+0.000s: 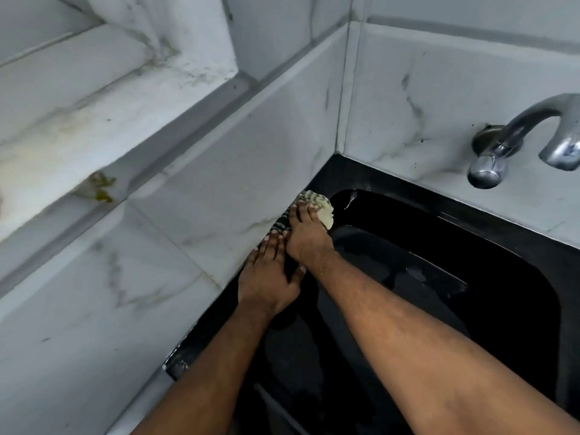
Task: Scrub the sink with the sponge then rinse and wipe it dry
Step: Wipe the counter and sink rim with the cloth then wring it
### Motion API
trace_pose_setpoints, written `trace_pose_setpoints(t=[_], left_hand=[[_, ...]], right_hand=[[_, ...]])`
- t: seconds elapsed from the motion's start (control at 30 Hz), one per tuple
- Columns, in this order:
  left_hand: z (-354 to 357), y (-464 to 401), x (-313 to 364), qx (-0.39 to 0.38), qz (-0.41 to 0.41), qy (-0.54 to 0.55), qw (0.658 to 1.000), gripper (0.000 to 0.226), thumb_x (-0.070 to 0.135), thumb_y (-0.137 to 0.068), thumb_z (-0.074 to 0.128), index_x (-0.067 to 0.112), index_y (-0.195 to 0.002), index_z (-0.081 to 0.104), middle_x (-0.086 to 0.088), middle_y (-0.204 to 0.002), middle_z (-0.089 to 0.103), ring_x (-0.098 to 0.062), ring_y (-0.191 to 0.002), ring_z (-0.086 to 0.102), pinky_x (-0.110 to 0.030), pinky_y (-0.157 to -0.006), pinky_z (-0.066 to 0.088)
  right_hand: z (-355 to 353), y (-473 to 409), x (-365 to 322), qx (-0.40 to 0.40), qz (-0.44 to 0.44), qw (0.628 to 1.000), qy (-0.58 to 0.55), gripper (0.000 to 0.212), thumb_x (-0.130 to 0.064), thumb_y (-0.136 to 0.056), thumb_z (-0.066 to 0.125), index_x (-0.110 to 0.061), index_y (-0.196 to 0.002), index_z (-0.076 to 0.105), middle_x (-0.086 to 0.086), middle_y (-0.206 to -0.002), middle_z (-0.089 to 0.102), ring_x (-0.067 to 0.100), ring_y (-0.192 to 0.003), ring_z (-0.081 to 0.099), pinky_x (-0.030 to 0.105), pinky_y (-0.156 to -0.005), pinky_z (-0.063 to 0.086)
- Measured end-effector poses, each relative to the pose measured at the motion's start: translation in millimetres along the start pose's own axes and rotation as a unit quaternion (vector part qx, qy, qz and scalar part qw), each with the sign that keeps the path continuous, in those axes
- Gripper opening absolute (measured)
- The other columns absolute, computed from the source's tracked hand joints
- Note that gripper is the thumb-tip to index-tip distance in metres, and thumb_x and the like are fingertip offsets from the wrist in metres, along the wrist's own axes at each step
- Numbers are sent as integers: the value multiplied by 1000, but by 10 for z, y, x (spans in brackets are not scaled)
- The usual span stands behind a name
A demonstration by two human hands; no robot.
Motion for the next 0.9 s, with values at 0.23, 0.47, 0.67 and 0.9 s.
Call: trace_pose_setpoints(t=[0.23,0.47,0.67,0.9], left_hand=[[-49,-391,205,-33,8,-14,999,103,79,-81,23,19,-160,-5,-3,-168,-3,-15,-155,0,-37,-126,7],[-26,-751,418,-29,28,-4,999,110,81,-73,14,17,-159,-12,-5,-167,-10,-17,-155,-6,-38,-126,3],[3,-1304,614,-8,58,8,998,102,74,-86,32,15,-160,-4,-6,-168,-6,-17,-155,-3,-36,-126,4],[96,-1844,747,19,130,-2,991,93,61,-83,35,8,-158,19,-11,-166,17,-23,-154,10,-34,-124,7]], right_hand=[[-55,-286,302,15,24,999,-17,66,-38,-103,28,-11,-158,6,8,-166,1,26,-153,-3,39,-124,4],[-132,-497,576,70,39,997,-4,63,-38,-103,23,-14,-159,6,4,-166,0,21,-153,-2,39,-124,2],[-337,-886,1065,109,33,993,43,62,-40,-102,21,-17,-159,11,5,-166,11,23,-153,4,39,-124,3],[-452,-1018,1669,151,-77,983,67,54,-41,-105,29,-14,-151,38,6,-158,34,23,-148,27,39,-120,24]])
Point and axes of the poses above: each hand's wrist, its own y-axis away from the middle knuckle, its own z-axis out of the palm, x = y × z, the point moved 1 cm from there along -y, towards the middle knuckle
